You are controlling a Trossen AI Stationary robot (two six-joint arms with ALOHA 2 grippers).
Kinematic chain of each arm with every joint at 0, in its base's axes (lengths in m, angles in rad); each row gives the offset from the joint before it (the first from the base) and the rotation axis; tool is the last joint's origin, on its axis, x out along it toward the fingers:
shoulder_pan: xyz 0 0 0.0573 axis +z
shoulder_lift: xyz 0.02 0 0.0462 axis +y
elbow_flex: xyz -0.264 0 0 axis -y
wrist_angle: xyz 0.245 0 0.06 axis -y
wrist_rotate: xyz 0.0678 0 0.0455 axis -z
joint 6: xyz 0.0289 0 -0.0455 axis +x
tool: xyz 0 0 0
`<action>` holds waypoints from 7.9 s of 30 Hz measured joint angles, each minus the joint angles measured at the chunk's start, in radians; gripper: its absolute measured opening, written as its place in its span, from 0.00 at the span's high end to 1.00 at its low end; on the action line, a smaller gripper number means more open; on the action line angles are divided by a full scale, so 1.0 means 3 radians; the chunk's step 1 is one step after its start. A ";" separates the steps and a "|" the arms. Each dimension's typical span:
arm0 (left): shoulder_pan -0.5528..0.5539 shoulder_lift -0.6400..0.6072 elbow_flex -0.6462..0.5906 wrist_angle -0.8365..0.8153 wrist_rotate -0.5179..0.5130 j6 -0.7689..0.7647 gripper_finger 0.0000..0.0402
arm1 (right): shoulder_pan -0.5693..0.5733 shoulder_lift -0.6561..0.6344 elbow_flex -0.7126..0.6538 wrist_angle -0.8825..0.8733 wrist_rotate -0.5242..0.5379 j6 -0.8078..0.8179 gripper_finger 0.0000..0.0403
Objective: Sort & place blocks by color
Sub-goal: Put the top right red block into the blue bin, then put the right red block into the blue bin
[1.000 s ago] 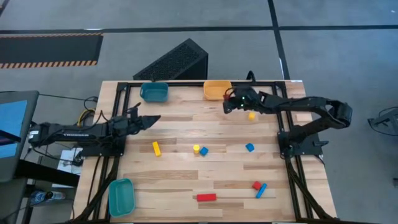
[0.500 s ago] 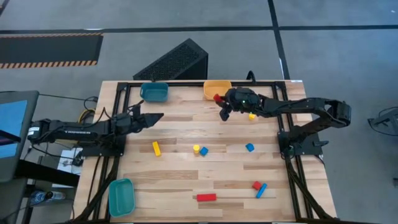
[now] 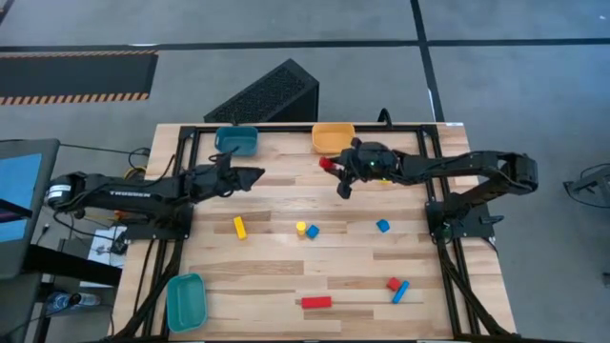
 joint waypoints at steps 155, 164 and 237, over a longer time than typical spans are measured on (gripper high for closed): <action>0.0854 0.0727 0.1574 -0.2017 0.0987 0.2703 0.67 | 0.2901 0.0648 0.0081 -0.2579 -0.1626 0.5454 0.25; 0.0772 0.0727 0.1574 -0.2297 0.0764 0.2719 0.69 | 0.2863 0.0823 0.0071 -0.2580 -0.1475 0.4924 0.25; -0.0074 0.1205 0.1699 0.0097 0.1052 0.4131 0.45 | -0.0260 0.0442 0.0883 0.0942 -0.2486 0.3220 0.69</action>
